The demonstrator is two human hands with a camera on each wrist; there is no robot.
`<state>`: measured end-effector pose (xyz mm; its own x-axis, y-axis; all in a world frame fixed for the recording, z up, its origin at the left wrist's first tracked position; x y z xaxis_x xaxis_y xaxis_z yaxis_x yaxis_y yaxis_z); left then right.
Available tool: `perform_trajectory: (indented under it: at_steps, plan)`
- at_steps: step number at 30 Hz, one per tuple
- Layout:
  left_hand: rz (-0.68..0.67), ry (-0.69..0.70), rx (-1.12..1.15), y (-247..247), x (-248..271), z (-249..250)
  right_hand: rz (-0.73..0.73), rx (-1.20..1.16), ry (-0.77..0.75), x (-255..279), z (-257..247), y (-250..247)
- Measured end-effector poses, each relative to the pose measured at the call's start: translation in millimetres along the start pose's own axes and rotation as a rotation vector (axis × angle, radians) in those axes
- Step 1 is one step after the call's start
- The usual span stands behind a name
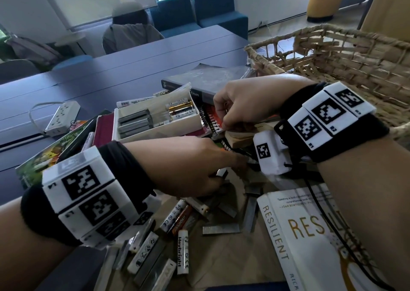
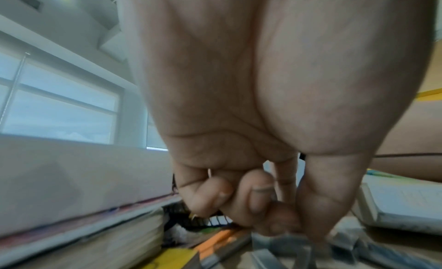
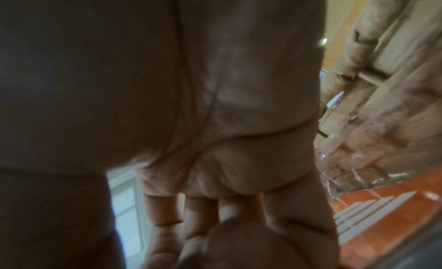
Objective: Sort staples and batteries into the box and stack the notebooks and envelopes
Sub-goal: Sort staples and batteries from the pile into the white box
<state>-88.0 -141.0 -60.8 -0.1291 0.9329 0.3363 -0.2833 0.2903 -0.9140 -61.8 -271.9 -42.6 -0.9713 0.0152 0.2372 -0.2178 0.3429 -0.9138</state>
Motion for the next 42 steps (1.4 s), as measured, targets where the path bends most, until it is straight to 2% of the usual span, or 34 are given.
perform_trajectory:
  at_steps: [3, 8, 18, 27, 34, 42]
  plan:
    - [0.016, 0.049, 0.014, -7.4, -1.0, -0.9, -0.003, 0.009, -0.003, 0.8, -0.8, 0.5]
    - [0.043, 0.048, 0.046, -14.4, 2.5, -11.9, 0.006, 0.024, -0.011, 1.9, -3.0, -0.4]
    - [0.068, 0.138, 0.030, -7.4, -10.1, -6.5, 0.023, 0.029, -0.025, 2.0, -7.8, -0.3]
    - [0.066, 0.120, -0.008, -4.1, -8.2, -14.3, 0.005, 0.027, -0.028, -1.0, -9.6, 2.5]
    - [0.008, 0.009, -0.102, -8.0, -15.8, -14.1, 0.012, 0.036, -0.033, -0.6, -11.9, 3.6]
    - [-0.032, -0.014, -0.046, -9.2, -18.2, -20.5, 0.024, 0.049, -0.047, -1.6, -14.9, 4.1]
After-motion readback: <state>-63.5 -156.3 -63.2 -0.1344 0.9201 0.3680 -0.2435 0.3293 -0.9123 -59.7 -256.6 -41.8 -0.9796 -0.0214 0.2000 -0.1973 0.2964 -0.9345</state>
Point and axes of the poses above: each hand's wrist, its own x-axis away from the middle knuckle, its own y-axis out of the palm, z = x × y, the point moved 6 cm from there along -x, towards the middle knuckle, and after that the axes turned 9 degrees about x, right-handed, at the moved point
